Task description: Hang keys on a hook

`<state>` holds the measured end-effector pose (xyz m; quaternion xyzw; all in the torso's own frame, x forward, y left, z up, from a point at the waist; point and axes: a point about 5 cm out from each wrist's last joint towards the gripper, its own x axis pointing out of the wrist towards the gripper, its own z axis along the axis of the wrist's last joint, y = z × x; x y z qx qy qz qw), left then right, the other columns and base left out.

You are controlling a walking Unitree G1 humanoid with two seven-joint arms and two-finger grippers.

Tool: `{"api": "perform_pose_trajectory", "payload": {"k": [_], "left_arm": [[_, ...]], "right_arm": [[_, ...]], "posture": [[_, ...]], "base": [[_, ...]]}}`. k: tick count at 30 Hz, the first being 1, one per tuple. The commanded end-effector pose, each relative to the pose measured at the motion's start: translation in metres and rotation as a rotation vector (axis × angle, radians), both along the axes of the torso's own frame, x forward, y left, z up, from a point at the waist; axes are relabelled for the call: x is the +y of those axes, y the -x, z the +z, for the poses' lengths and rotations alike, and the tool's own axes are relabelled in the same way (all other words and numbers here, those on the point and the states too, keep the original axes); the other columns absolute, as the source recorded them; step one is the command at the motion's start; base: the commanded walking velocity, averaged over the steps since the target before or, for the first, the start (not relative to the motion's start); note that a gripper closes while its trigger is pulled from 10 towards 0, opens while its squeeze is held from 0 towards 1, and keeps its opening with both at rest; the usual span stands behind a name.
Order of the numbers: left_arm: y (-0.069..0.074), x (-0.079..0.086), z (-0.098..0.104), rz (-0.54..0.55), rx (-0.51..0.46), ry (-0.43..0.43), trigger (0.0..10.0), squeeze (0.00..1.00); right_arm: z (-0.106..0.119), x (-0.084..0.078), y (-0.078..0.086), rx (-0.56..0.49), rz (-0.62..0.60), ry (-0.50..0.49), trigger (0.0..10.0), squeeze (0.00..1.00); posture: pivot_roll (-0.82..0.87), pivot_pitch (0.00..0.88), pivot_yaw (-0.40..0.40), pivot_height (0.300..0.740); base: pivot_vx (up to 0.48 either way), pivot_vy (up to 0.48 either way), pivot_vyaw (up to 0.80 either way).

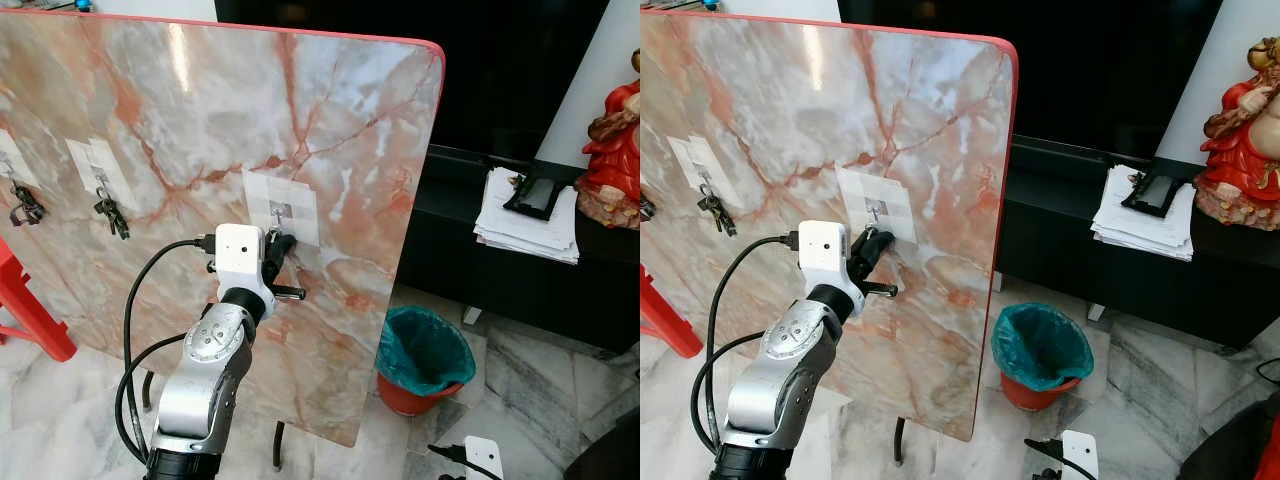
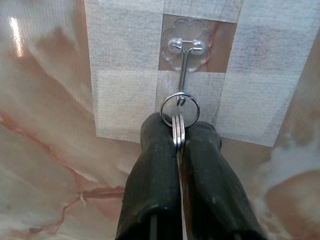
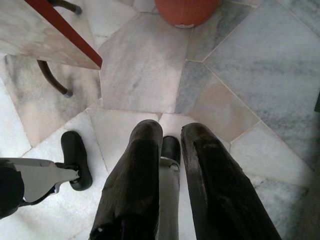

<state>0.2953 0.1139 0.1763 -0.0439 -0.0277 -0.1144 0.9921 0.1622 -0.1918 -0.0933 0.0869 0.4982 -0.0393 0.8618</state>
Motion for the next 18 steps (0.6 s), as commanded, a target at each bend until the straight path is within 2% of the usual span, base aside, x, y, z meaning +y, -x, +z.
{"api": "perform_pose_trajectory", "payload": {"k": [1,14,18], "left_arm": [[-0.0033,-0.0017,0.0035,-0.007,0.005,0.004,10.0,0.00],[-0.0032,-0.0043,0.0020,-0.018,0.036,0.035,10.0,0.00],[0.0009,-0.0043,-0.0033,-0.023,0.081,0.054,10.0,0.00]], "right_arm": [[-0.0002,-0.0019,0.0010,0.006,0.004,0.003,10.0,0.00],[-0.0003,-0.0014,0.0013,0.012,0.007,-0.005,10.0,0.00],[-0.0005,-0.0015,0.0015,0.016,0.012,-0.006,10.0,0.00]], "posture": [[0.03,0.000,-0.040,0.740],[0.03,0.000,-0.038,0.740],[0.03,0.000,-0.039,0.740]], "base": [[0.000,0.000,0.00],[0.000,0.000,0.00],[0.000,0.000,0.00]]}}
